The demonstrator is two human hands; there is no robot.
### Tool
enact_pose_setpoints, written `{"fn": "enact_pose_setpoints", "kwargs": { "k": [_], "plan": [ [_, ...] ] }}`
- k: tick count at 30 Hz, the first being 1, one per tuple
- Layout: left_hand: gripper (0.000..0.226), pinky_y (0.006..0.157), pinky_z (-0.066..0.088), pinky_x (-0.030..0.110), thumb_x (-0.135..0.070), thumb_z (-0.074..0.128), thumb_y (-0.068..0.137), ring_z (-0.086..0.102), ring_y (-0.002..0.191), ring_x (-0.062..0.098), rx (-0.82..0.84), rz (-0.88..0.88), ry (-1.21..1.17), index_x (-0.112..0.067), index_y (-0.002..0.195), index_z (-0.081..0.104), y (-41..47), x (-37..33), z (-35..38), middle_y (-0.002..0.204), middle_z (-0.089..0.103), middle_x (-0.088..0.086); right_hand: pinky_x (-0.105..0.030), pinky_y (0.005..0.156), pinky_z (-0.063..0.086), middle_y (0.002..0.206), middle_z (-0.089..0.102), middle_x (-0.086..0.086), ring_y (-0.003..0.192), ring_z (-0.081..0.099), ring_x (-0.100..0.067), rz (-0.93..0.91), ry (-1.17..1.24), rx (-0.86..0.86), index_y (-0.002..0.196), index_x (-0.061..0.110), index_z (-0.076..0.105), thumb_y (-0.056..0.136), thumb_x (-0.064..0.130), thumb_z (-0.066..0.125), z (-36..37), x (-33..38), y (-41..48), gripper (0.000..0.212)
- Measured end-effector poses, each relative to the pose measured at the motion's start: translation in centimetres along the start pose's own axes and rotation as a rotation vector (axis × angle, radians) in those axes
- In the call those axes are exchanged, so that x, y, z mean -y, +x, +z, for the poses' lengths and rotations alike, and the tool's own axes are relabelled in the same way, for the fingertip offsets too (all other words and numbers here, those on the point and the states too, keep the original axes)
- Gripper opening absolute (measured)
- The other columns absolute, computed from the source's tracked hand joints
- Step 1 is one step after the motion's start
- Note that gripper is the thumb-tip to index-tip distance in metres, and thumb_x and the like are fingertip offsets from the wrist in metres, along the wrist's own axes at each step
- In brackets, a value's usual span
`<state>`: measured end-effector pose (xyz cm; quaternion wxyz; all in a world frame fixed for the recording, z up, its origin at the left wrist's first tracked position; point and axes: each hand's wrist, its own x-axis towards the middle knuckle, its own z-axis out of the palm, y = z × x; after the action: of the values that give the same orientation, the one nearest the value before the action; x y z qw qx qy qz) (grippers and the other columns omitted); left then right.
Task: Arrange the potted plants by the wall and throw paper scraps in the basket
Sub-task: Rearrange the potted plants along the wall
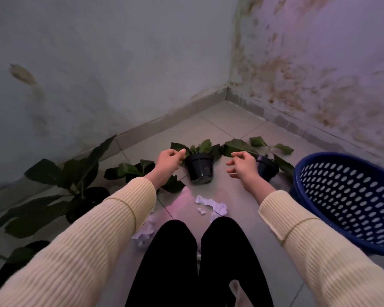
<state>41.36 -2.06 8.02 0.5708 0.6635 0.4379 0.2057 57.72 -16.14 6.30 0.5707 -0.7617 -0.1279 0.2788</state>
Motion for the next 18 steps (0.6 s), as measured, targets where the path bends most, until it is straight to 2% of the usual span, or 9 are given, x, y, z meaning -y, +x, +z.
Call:
{"fn": "enact_pose_setpoints", "kwargs": {
  "k": [4, 7, 9, 14, 15, 18],
  "plan": [
    [0.026, 0.084, 0.048, 0.032, -0.03, 0.049, 0.096, 0.056, 0.083, 0.014, 0.05, -0.122, -0.026, -0.007, 0.101, 0.061, 3.8, 1.4, 1.5, 0.099, 0.061, 0.005, -0.032, 0.061, 0.05, 0.087, 0.064, -0.007, 0.063, 0.058, -0.019, 0.029, -0.047, 0.009, 0.107, 0.016, 0.054, 0.096, 0.008, 0.04, -0.4, -1.5, 2.2, 0.019],
    [0.021, 0.066, 0.045, 0.024, -0.03, 0.049, 0.096, 0.05, 0.072, 0.012, 0.09, -0.237, -0.044, -0.012, 0.09, 0.057, 6.8, 2.4, 3.2, 0.089, 0.056, 0.003, -0.031, 0.059, 0.049, 0.086, 0.063, -0.007, 0.061, 0.057, -0.018, 0.089, -0.071, 0.003, 0.107, 0.015, 0.054, 0.095, 0.006, 0.038, -0.3, -2.6, 5.3, 0.022],
    [0.02, 0.058, 0.041, 0.022, -0.03, 0.048, 0.097, 0.045, 0.066, 0.012, 0.105, -0.317, -0.057, -0.013, 0.086, 0.052, 8.5, 3.1, 4.4, 0.082, 0.049, 0.002, -0.031, 0.058, 0.048, 0.084, 0.062, -0.006, 0.059, 0.055, -0.018, 0.141, -0.081, 0.012, 0.109, 0.014, 0.053, 0.094, 0.006, 0.038, 0.2, -3.3, 7.4, 0.023],
    [0.027, 0.055, 0.035, 0.022, -0.032, 0.047, 0.096, 0.04, 0.059, 0.011, 0.077, -0.509, -0.121, -0.013, 0.115, 0.047, 12.5, 5.4, 6.1, 0.075, 0.043, 0.0, -0.031, 0.056, 0.046, 0.09, 0.061, -0.011, 0.056, 0.054, -0.019, 0.279, -0.128, 0.111, 0.109, 0.015, 0.049, 0.092, 0.006, 0.041, 3.2, -5.2, 12.3, 0.021],
    [0.026, 0.056, 0.037, 0.022, -0.033, 0.047, 0.096, 0.042, 0.059, 0.011, 0.067, -0.536, -0.113, -0.014, 0.114, 0.047, 13.5, 5.9, 6.3, 0.074, 0.044, 0.0, -0.03, 0.055, 0.046, 0.09, 0.061, -0.011, 0.056, 0.054, -0.02, 0.3, -0.145, 0.136, 0.11, 0.016, 0.048, 0.092, 0.007, 0.041, 3.9, -5.4, 13.2, 0.022],
    [0.021, 0.059, 0.04, 0.024, -0.034, 0.042, 0.098, 0.043, 0.063, 0.012, 0.025, -0.601, -0.108, -0.015, 0.092, 0.048, 15.9, 6.6, 6.6, 0.075, 0.044, 0.0, -0.028, 0.052, 0.044, 0.079, 0.057, -0.006, 0.055, 0.052, -0.02, 0.324, -0.199, 0.205, 0.121, 0.016, 0.047, 0.093, 0.009, 0.042, 6.0, -5.3, 15.4, 0.03]
  ]
}}
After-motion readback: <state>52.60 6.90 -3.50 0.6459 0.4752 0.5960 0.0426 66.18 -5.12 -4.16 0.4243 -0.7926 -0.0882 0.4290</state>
